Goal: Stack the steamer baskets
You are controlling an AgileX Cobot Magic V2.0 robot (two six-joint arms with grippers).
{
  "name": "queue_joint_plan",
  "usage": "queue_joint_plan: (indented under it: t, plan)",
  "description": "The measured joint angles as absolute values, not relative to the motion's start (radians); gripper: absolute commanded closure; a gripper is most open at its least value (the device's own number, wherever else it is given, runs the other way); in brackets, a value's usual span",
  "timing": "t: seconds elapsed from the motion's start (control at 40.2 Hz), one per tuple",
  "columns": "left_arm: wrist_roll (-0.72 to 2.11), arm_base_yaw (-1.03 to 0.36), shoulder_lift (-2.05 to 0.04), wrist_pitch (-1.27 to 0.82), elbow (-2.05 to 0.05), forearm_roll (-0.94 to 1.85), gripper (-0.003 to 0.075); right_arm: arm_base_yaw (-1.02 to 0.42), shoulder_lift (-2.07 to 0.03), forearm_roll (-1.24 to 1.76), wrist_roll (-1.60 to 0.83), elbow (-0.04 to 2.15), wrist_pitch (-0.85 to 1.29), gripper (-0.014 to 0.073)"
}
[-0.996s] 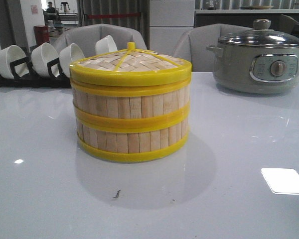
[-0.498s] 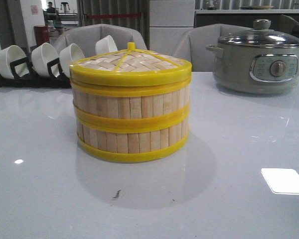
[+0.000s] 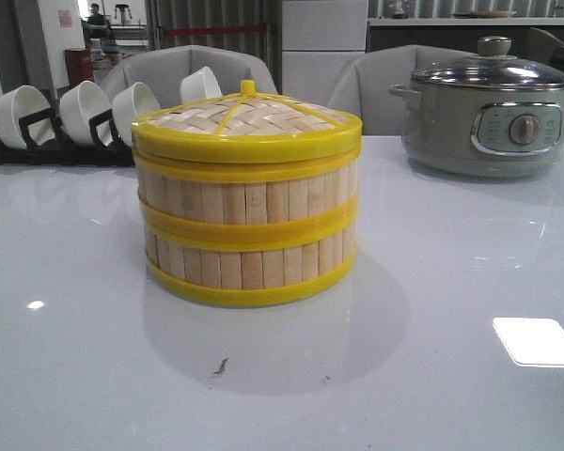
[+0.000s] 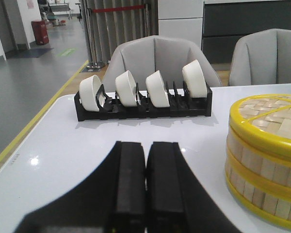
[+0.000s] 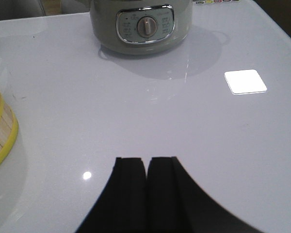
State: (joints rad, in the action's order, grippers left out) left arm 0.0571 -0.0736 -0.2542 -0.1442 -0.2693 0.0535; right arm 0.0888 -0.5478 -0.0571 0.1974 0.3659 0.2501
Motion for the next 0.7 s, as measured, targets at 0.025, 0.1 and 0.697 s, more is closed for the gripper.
queue_joint_plan:
  t: [0.025, 0.1, 0.697]
  plan:
    - [0.057, -0.074, -0.233, -0.137, -0.246, 0.053, 0.0631, 0.089, -0.548, -0.057, 0.197, 0.366, 0.250, 0.0538]
    - [0.057, -0.074, -0.159, -0.119, -0.166, 0.051, 0.0631, 0.089, -0.548, -0.057, 0.197, 0.366, 0.250, 0.0538]
    - [0.057, -0.072, 0.005, -0.089, 0.007, 0.032, 0.0631, 0.089, -0.546, -0.057, 0.197, 0.366, 0.250, 0.0538]
